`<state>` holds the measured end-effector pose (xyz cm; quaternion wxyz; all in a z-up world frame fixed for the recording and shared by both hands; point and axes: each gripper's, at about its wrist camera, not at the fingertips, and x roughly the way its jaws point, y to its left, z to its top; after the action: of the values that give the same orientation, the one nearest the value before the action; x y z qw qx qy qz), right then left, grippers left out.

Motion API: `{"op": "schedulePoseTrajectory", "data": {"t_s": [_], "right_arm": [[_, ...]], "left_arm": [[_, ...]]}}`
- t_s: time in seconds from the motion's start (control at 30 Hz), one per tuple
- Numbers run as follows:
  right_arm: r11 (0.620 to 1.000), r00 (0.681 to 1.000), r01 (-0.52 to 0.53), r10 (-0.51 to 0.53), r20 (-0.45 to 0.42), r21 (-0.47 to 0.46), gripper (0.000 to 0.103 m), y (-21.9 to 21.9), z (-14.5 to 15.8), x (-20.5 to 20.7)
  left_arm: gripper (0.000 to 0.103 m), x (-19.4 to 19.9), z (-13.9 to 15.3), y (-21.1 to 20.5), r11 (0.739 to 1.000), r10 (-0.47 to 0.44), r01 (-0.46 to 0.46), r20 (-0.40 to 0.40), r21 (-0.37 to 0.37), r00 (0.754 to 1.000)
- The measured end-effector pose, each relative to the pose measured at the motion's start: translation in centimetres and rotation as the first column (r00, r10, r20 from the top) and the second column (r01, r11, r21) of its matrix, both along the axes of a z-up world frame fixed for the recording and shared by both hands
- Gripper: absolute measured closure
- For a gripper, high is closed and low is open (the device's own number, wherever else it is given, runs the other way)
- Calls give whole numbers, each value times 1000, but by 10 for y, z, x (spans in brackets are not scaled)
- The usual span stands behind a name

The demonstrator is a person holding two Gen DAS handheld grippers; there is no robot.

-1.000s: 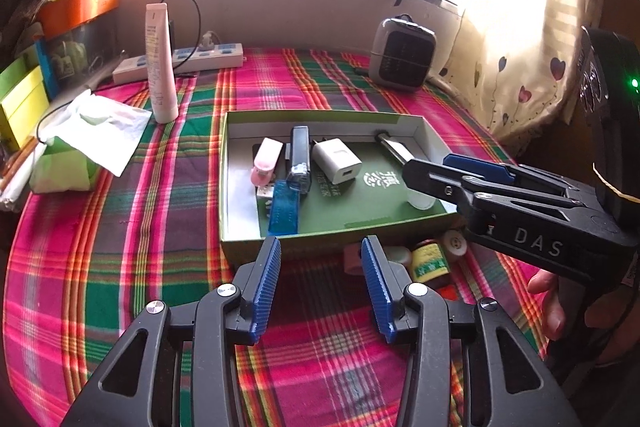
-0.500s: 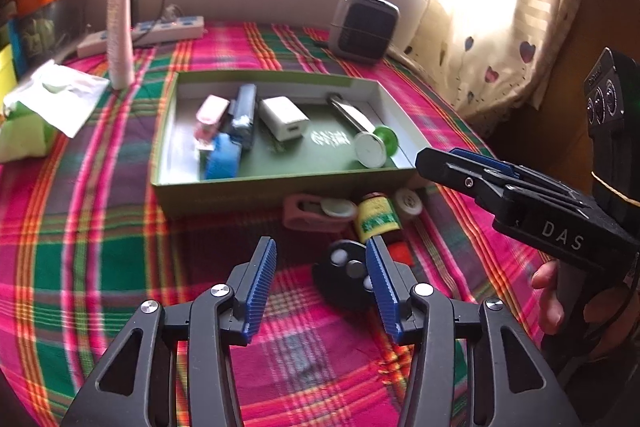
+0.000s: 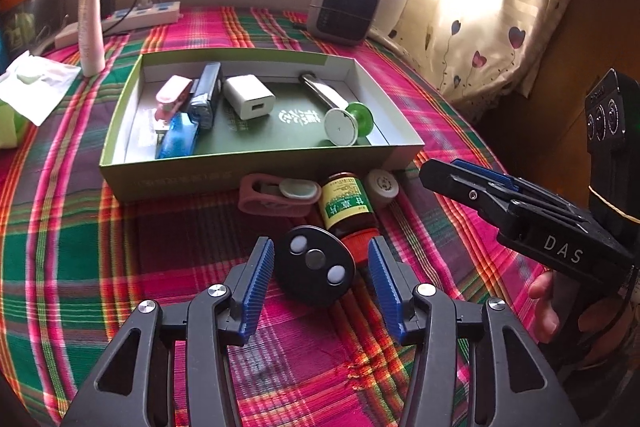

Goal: Organize rigid objects
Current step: 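Lower the left gripper around the black round key fob and close it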

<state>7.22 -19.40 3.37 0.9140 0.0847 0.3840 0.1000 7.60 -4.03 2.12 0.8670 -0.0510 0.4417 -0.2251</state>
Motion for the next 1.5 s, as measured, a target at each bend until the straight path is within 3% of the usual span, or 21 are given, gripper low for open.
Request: {"op": "schedulePoseTrajectory", "data": {"t_s": [0.67, 1.5], "right_arm": [[1000, 1000, 18, -17, -12, 6, 51, -8, -4, -2], [1000, 1000, 1, -1, -23, -15, 51, 6, -7, -2]], "left_arm": [[52, 3, -6, 8, 1000, 14, -14, -13, -11, 1000], [52, 14, -10, 11, 996, 52, -50, -13, 70, 999]]}}
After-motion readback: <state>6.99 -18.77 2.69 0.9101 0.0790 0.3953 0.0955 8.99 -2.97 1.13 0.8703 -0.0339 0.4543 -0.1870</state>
